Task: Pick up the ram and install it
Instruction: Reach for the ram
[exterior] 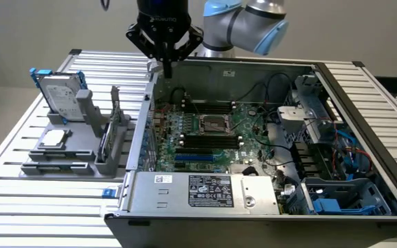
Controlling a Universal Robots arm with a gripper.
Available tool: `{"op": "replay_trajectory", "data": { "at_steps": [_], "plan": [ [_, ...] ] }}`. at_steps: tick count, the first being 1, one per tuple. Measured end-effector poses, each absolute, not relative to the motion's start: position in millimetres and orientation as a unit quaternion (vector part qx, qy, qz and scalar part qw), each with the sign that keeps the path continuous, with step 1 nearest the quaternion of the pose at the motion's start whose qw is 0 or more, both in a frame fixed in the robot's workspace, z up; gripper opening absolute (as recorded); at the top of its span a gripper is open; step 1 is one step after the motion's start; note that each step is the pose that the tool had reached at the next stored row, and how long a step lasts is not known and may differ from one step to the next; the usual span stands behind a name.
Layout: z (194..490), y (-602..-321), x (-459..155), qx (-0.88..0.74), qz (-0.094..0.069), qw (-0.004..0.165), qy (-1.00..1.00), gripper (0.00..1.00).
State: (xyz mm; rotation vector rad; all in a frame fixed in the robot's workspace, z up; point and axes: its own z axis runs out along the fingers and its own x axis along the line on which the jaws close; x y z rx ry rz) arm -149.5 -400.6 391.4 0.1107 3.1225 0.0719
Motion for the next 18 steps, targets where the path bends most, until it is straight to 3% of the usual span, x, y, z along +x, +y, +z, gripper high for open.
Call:
{"op": "replay_trajectory", "data": {
  "at_steps": [18],
  "plan": [
    [387.5, -415.3, -231.4, 0.035, 0.023, 0.008, 0.999, 0.11]
  ]
}}
